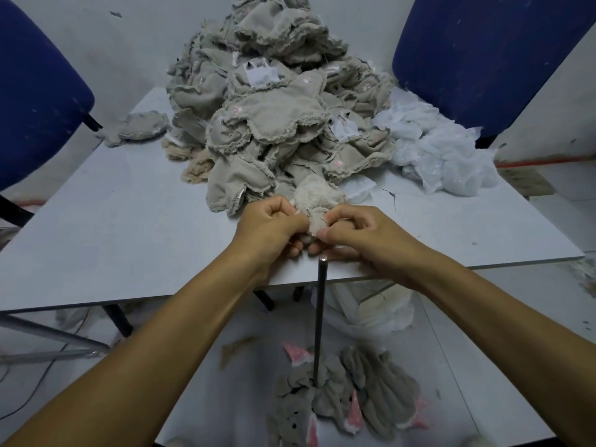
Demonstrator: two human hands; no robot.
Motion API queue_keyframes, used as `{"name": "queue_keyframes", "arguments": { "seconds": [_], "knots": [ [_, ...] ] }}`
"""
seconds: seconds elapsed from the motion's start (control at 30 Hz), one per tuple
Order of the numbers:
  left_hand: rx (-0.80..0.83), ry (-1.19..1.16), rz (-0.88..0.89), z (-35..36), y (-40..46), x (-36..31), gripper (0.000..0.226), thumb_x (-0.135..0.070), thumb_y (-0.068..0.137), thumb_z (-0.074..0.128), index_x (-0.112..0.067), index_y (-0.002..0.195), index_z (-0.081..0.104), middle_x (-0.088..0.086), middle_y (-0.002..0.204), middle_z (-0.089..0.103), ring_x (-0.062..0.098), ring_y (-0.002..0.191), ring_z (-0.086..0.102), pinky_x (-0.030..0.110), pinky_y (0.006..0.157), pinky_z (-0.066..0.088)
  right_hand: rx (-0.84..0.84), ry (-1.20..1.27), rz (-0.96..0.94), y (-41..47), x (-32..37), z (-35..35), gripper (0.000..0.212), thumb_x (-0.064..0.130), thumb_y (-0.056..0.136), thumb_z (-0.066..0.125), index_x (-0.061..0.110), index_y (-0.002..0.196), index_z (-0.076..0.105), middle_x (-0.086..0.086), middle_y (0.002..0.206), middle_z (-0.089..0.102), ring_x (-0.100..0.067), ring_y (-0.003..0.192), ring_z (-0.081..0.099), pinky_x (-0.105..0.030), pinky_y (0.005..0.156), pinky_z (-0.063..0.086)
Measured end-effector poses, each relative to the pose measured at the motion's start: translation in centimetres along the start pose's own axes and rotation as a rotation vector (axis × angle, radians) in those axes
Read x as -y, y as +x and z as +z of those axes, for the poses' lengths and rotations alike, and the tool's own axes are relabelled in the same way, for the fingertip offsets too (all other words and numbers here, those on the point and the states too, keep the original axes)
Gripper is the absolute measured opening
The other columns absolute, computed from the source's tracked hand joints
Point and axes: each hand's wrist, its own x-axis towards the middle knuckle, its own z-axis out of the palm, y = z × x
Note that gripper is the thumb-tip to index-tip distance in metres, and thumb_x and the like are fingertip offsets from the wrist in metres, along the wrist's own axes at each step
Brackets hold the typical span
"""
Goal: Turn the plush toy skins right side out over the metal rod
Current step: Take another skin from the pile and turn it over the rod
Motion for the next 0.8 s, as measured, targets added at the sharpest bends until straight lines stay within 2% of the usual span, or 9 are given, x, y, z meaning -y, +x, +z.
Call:
{"name": "queue_keyframes", "arguments": {
  "seconds": [0.07,0.17,0.33,0.4,0.47,0.53,0.6,0.7,0.8],
  "knots": [
    [-0.063,0.067,0.054,0.4,0.1,0.4,0.024,0.004,0.079,0.066,-0.009,0.067,0.050,0.006,0.043,0.054,0.021,0.038,0.050,0.027,0.044,0.045,-0.037,-0.028,-0.017,0.1,-0.2,0.0,0.007,0.008,0.092,0.067,0.006,0.093,0.060,-0.018,0.087,0.075,-0.027,0.092,0.074,-0.033,0.086,0.060],
    [-0.108,0.068,0.077,0.5,0.0,0.7,0.025,0.003,0.078,0.066,-0.010,0.065,0.049,0.006,0.042,0.053,0.023,0.038,0.052,0.029,0.046,0.046,-0.135,-0.212,-0.086,0.3,-0.6,0.4,0.014,0.011,0.088,0.073,0.005,0.093,0.061,-0.011,0.078,0.076,-0.028,0.089,0.074,-0.043,0.087,0.060],
    [0.019,-0.050,0.061,-0.3,-0.4,0.4,0.026,0.007,0.085,0.057,-0.011,0.067,0.053,0.006,0.050,0.055,0.019,0.045,0.055,0.026,0.045,0.048,-0.335,-0.397,-0.194,0.4,-1.2,1.2,0.011,0.018,0.085,0.074,0.012,0.084,0.064,0.000,0.064,0.072,-0.016,0.069,0.074,-0.047,0.078,0.060],
    [0.085,-0.121,0.075,-0.6,-0.7,0.3,0.026,0.009,0.086,0.053,-0.011,0.070,0.053,0.004,0.054,0.058,0.019,0.048,0.056,0.026,0.048,0.050,-0.365,-0.419,-0.191,0.6,-1.3,1.3,0.011,0.019,0.083,0.074,0.013,0.080,0.065,0.000,0.061,0.071,-0.014,0.065,0.073,-0.039,0.074,0.061],
    [0.083,-0.089,0.119,-0.6,-1.2,0.4,0.024,0.009,0.087,0.057,-0.010,0.073,0.053,0.002,0.053,0.058,0.017,0.047,0.056,0.026,0.047,0.050,-0.389,-0.430,-0.206,0.7,-1.3,1.6,0.011,0.017,0.081,0.072,0.015,0.074,0.064,0.004,0.056,0.069,-0.006,0.056,0.069,-0.021,0.062,0.056],
    [0.009,-0.002,0.177,0.0,-1.7,0.7,0.026,0.007,0.084,0.064,-0.012,0.071,0.052,-0.001,0.047,0.051,0.014,0.041,0.053,0.028,0.047,0.048,-0.449,-0.441,-0.232,0.8,-1.3,2.1,0.015,0.014,0.079,0.070,0.018,0.068,0.060,0.007,0.051,0.066,0.001,0.048,0.063,-0.008,0.050,0.043],
    [-0.085,0.075,0.202,0.7,-1.8,1.0,0.027,0.003,0.079,0.067,-0.016,0.067,0.052,-0.004,0.045,0.047,0.013,0.039,0.051,0.033,0.051,0.048,-0.508,-0.449,-0.236,0.9,-1.4,2.3,0.019,0.013,0.078,0.069,0.018,0.065,0.056,0.009,0.047,0.063,0.002,0.044,0.060,-0.006,0.045,0.037],
    [-0.276,0.331,0.324,1.2,-2.1,0.8,0.018,-0.016,0.074,0.067,-0.022,0.063,0.055,-0.007,0.047,0.052,0.005,0.045,0.050,0.019,0.050,0.044,-0.579,-0.434,-0.231,1.3,-1.5,2.7,0.020,0.021,0.078,0.068,0.017,0.063,0.056,0.006,0.048,0.062,-0.004,0.044,0.059,-0.011,0.045,0.040],
    [-0.398,0.475,0.452,1.6,-2.1,0.5,0.019,-0.020,0.074,0.066,-0.019,0.062,0.052,-0.005,0.050,0.052,0.010,0.051,0.048,0.023,0.052,0.041,-0.646,-0.467,-0.195,1.8,-1.7,2.8,0.021,0.026,0.076,0.066,0.018,0.061,0.055,0.006,0.051,0.059,-0.008,0.049,0.056,-0.021,0.047,0.043]
  ]
}}
